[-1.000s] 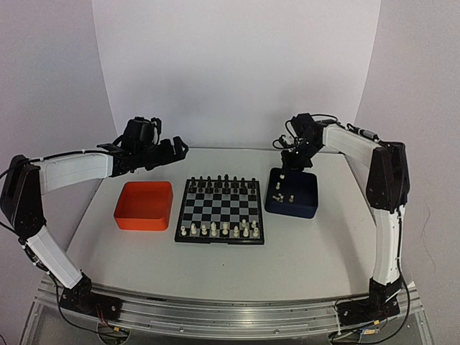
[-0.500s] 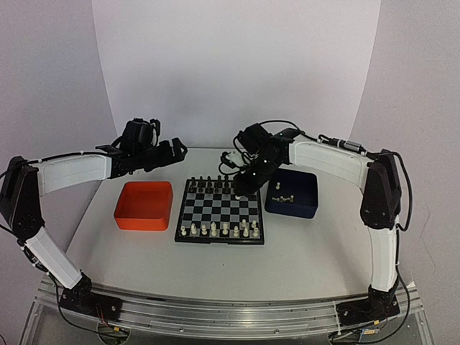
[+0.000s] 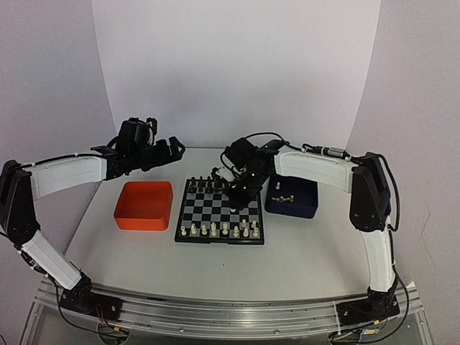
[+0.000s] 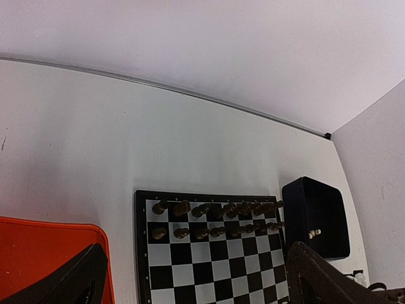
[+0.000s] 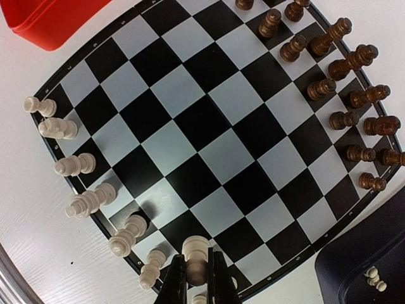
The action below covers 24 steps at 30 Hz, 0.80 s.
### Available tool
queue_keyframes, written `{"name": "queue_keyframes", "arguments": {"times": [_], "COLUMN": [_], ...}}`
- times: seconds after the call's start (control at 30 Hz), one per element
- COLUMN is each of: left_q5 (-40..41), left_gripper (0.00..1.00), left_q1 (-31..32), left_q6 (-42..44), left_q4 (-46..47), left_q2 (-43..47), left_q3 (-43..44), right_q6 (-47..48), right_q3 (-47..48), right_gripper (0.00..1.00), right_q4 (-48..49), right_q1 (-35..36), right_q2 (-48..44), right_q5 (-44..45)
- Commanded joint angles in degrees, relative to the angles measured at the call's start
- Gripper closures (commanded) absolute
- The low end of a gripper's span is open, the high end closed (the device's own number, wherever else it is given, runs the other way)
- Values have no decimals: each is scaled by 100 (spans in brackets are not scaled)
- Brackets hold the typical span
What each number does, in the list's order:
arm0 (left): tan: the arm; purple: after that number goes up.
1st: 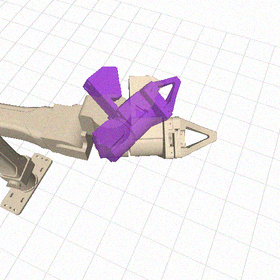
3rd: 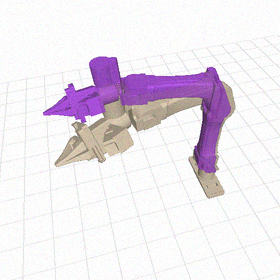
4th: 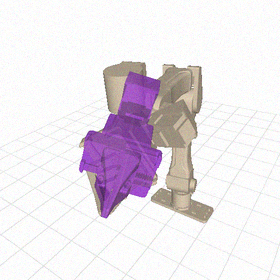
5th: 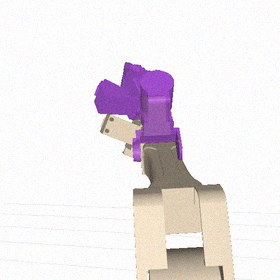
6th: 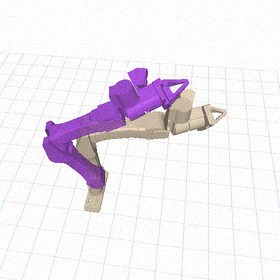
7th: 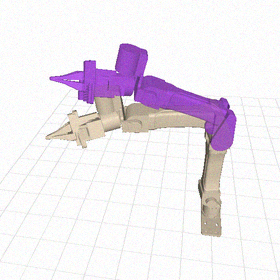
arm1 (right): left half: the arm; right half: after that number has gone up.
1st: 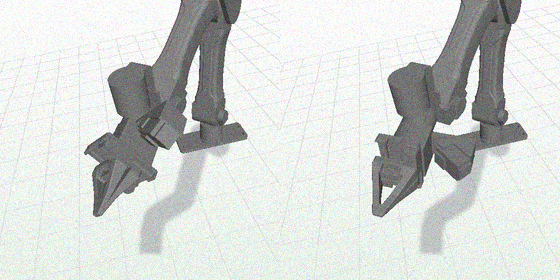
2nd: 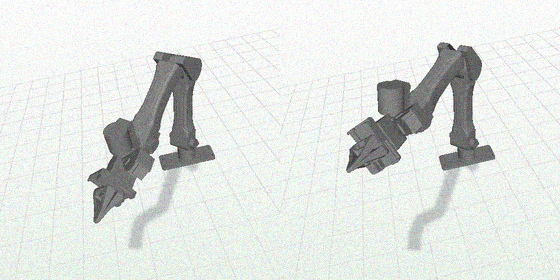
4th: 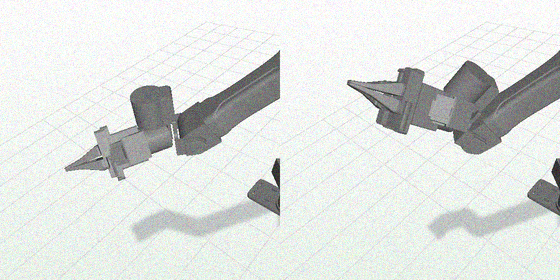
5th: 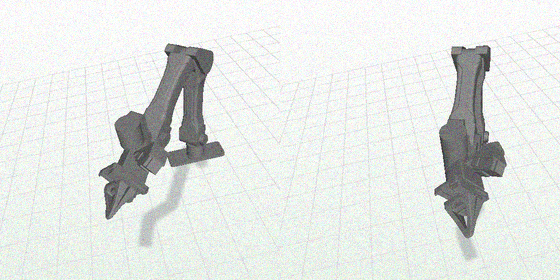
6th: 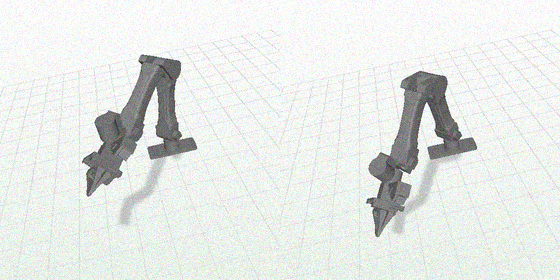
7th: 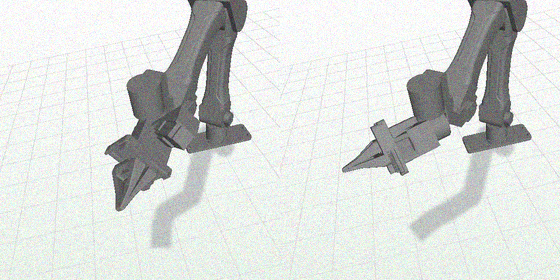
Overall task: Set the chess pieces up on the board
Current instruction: Place the chess piece on the chessboard.
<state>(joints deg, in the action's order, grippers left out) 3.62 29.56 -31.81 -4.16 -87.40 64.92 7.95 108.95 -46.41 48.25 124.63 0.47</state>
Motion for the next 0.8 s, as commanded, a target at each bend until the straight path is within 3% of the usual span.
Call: {"name": "queue_keyframes", "arguments": {"times": [0.0, 0.77], "left_q5": [43, 104], "left_gripper": [0, 0], "left_q1": [-12, -12], "left_q6": [-36, -35], "left_q4": [124, 109], "left_q2": [231, 240], "left_q3": [-66, -111], "right_q6": [-76, -229], "right_q3": [-43, -158], "right_gripper": [100, 100], "right_q4": [-23, -21], "right_q1": [61, 103], "right_q2": [198, 521], "right_q5": [-164, -207]}}
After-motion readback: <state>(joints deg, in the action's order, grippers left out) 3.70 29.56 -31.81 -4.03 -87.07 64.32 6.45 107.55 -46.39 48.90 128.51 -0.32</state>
